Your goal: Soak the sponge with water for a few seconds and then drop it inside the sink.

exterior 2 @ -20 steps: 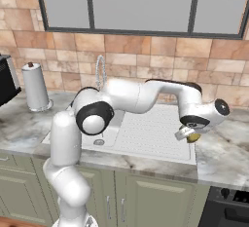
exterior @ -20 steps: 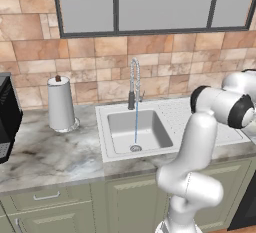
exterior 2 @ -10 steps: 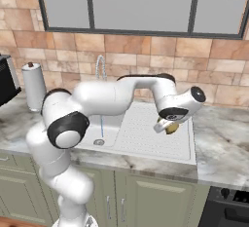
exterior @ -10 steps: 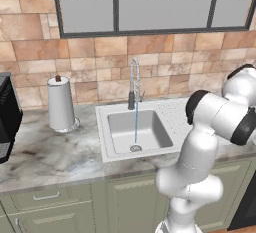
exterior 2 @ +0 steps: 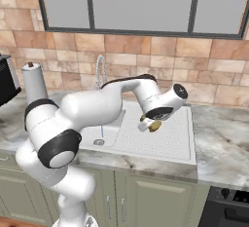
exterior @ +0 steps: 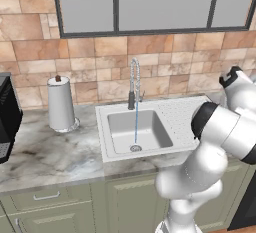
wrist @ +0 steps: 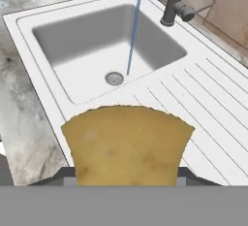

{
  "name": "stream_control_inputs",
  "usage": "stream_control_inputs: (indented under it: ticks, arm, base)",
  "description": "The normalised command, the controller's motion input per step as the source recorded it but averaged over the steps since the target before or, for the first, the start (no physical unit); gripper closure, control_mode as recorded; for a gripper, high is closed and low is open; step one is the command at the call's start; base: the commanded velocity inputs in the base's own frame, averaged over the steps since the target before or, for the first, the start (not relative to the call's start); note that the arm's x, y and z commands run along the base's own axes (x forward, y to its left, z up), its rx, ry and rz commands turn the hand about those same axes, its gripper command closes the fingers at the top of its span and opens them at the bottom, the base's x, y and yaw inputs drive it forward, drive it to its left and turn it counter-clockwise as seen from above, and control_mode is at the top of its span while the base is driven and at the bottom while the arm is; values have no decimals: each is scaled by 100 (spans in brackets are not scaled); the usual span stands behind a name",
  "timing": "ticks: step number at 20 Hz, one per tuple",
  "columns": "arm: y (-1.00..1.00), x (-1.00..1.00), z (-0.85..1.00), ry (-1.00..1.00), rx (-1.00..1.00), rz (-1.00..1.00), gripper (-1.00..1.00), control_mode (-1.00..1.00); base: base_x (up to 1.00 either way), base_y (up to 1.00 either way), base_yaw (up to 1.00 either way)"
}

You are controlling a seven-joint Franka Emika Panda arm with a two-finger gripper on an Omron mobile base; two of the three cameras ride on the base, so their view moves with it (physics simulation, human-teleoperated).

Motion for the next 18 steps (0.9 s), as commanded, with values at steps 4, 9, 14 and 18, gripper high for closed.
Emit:
stream_control_inputs:
  ticks: [4,9,14,18]
  arm:
    - [36,0,0,0,12,18,100,-100]
    - [24,0,0,0,13,23,100,-100]
    - [27,0,0,1,6,25,100,-100]
    - [65,0,0,10,0,20,100,-100]
  base:
    - [0,0,0]
    - [0,0,0]
    - [0,0,0]
    - [0,0,0]
